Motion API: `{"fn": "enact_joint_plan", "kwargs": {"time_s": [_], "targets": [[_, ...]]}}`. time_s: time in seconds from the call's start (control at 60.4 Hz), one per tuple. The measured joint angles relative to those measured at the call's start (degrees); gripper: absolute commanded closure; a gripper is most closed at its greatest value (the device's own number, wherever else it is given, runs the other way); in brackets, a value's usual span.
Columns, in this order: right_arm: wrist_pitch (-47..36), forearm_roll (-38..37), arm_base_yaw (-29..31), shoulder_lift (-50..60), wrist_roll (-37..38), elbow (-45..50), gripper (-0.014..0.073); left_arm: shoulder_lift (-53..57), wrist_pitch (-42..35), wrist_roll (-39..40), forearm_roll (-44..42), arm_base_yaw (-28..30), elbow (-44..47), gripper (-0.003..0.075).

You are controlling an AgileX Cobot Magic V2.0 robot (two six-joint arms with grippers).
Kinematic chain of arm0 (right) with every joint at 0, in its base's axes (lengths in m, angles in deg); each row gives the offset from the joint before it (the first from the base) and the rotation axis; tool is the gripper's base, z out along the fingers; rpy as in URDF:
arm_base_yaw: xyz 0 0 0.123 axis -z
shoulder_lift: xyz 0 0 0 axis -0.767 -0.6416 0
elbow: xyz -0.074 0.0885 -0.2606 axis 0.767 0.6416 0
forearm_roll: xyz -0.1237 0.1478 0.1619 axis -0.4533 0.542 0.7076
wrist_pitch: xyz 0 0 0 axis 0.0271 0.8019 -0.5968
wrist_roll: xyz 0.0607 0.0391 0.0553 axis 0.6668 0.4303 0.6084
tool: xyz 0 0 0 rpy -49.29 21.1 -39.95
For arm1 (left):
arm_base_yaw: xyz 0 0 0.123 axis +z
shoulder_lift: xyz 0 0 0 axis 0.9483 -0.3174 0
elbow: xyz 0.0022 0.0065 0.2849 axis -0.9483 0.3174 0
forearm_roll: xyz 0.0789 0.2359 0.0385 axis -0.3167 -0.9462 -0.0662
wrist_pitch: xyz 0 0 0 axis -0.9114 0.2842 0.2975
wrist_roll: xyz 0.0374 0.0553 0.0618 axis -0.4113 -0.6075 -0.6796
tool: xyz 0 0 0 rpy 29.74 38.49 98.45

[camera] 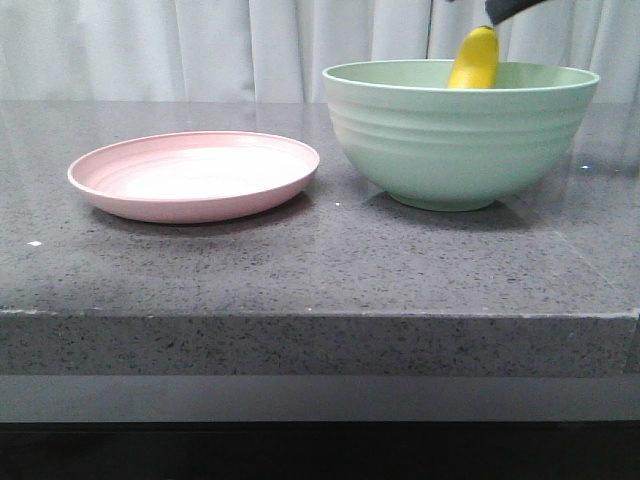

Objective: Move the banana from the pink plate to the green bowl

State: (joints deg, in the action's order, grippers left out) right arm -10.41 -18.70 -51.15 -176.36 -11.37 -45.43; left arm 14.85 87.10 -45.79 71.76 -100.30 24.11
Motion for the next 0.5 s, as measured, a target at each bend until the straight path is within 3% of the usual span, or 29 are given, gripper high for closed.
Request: {"fn": "enact_joint_plan", "kwargs": {"time_s": [0.215, 0.331, 0.496], "targets": [[-0.1, -10.9, -1.8, 10.8, 4.8, 3.1, 0.0130, 0.0, -0.1, 0.0, -0.6, 0.0, 0.0, 0.0156], [-1.8, -16.2, -5.1, 18.2, 6.4, 10.9, 0.0130, 0.1, -0.1, 0.7, -2.2, 0.0, 0.0, 0.0156], [-5.9, -17.9, -7.9, 30.0, 7.1, 25.2, 0.0130, 2.1, -0.3, 6.4, -8.2, 0.0, 0.0, 0.0156]]}}
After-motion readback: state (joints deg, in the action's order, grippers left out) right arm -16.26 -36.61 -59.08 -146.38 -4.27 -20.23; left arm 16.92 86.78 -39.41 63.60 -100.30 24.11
